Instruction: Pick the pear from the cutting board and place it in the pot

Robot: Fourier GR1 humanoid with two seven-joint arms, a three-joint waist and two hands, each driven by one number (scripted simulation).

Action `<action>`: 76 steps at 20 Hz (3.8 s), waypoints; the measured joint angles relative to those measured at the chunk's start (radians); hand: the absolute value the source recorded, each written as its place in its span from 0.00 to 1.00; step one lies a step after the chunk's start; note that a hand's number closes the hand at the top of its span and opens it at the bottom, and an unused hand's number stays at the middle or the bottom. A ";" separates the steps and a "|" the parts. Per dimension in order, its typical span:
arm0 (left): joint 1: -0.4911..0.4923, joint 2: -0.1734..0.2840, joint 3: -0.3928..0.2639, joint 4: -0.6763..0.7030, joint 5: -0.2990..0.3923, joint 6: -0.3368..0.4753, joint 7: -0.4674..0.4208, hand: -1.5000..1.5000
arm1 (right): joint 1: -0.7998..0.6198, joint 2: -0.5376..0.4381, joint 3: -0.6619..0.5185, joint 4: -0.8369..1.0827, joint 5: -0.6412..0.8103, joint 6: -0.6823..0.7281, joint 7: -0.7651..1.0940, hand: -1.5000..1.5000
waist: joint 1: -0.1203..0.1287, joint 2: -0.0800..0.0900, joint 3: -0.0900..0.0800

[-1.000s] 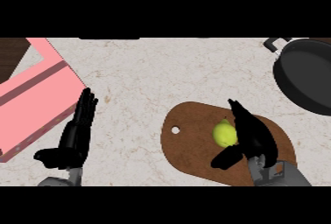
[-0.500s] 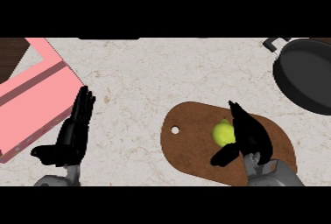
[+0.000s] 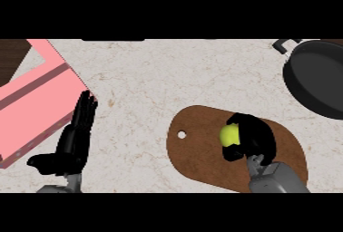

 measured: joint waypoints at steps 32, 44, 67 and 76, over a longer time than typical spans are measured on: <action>-0.112 -0.065 -0.061 0.022 -0.059 -0.080 0.005 0.50 | -0.768 -0.307 -0.478 0.871 0.476 -0.208 0.073 1.00 | 0.187 0.072 0.000; -0.124 -0.069 -0.044 0.046 -0.059 -0.071 0.012 0.50 | -0.918 -0.348 -0.524 1.111 0.683 -0.271 0.155 1.00 | 0.158 0.060 0.001; -0.040 -0.060 0.000 0.022 -0.063 -0.042 0.005 0.50 | -0.806 -0.399 -0.774 1.330 0.677 -0.490 0.086 1.00 | 0.060 0.026 0.004; -0.038 -0.066 0.010 0.028 -0.061 -0.045 -0.002 0.50 | -0.717 -0.413 -0.924 1.403 0.563 -0.546 0.077 0.00 | 0.050 0.026 0.004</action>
